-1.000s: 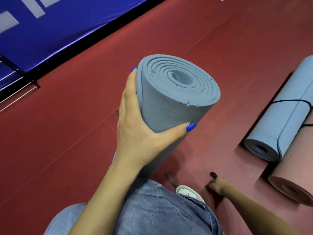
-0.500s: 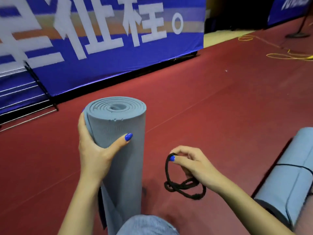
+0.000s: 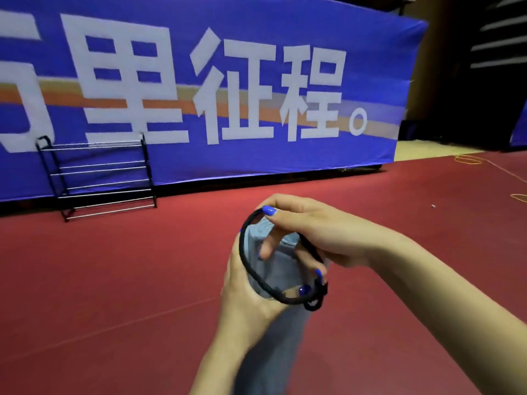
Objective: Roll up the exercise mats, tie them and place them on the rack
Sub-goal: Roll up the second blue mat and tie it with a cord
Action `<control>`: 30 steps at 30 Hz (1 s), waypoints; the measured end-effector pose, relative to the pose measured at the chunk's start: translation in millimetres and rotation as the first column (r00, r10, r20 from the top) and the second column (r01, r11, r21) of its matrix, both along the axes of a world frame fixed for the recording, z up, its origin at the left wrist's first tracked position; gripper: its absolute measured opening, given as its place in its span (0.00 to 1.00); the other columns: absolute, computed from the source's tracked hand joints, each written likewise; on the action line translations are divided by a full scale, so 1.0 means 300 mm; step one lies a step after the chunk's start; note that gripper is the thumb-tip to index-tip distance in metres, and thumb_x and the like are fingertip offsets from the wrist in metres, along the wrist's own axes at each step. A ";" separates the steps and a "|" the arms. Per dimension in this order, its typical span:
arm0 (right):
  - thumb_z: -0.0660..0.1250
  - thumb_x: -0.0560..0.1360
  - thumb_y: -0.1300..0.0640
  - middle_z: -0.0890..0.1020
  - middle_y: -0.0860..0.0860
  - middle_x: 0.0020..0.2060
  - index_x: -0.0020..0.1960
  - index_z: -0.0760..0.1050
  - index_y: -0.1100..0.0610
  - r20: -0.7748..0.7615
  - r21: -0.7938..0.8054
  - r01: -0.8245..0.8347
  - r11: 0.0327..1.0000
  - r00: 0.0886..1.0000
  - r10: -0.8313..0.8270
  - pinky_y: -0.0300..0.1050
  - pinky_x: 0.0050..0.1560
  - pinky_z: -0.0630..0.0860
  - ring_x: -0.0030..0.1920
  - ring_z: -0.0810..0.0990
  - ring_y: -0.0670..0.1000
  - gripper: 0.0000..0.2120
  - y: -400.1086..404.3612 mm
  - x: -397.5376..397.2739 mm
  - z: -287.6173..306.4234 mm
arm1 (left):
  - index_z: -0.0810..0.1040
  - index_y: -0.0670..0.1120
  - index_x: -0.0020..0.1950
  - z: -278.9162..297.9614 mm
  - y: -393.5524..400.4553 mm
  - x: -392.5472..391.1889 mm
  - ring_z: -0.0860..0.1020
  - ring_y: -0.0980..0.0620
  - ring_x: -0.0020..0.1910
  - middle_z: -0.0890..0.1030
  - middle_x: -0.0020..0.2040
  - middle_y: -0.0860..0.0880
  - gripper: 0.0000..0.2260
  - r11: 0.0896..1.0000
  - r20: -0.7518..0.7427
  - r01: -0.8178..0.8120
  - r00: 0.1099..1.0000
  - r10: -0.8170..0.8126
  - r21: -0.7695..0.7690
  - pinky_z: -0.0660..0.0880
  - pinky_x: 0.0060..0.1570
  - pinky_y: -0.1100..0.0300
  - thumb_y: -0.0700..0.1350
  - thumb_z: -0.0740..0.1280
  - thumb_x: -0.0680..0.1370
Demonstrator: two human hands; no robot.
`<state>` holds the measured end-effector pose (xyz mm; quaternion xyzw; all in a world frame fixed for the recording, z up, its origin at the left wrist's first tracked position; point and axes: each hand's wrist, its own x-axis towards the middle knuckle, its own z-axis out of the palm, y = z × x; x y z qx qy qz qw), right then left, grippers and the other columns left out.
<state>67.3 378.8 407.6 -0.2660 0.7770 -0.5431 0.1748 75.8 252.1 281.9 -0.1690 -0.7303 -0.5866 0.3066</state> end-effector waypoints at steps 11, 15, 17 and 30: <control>0.64 0.77 0.54 0.73 0.56 0.32 0.43 0.80 0.57 -0.369 0.444 0.249 0.861 0.926 -0.078 0.35 0.21 0.65 0.22 0.70 0.51 0.09 -0.157 -0.072 0.059 | 0.24 0.70 0.67 -0.046 -0.002 0.032 0.65 0.65 0.69 0.65 0.71 0.64 0.68 0.997 0.196 -0.060 0.979 0.048 0.056 0.65 0.65 0.64 0.68 0.78 0.50; 0.66 0.75 0.52 0.73 0.52 0.29 0.45 0.81 0.61 -0.491 0.598 0.324 0.733 0.871 0.015 0.41 0.29 0.65 0.30 0.70 0.49 0.12 -0.187 -0.080 0.046 | 0.21 0.69 0.64 -0.041 0.015 0.036 0.68 0.64 0.68 0.67 0.68 0.66 0.68 0.989 0.214 -0.090 0.975 0.064 0.116 0.68 0.63 0.64 0.74 0.74 0.47; 0.66 0.75 0.52 0.79 0.53 0.34 0.45 0.82 0.58 -0.537 0.607 0.392 0.691 0.844 -0.007 0.43 0.35 0.70 0.37 0.76 0.54 0.11 -0.181 -0.085 0.039 | 0.22 0.72 0.63 -0.039 0.019 0.036 0.68 0.66 0.67 0.66 0.67 0.69 0.68 0.992 0.207 -0.072 0.977 0.049 0.105 0.68 0.63 0.65 0.72 0.76 0.46; 0.67 0.71 0.66 0.70 0.53 0.31 0.49 0.75 0.59 0.044 0.314 0.293 0.903 0.946 -0.322 0.38 0.28 0.67 0.27 0.67 0.48 0.08 -0.063 -0.211 0.047 | 0.59 0.66 0.63 -0.069 0.008 0.034 0.68 0.70 0.63 0.67 0.64 0.69 0.47 0.997 0.226 -0.061 0.973 0.049 0.050 0.70 0.62 0.61 0.64 0.78 0.48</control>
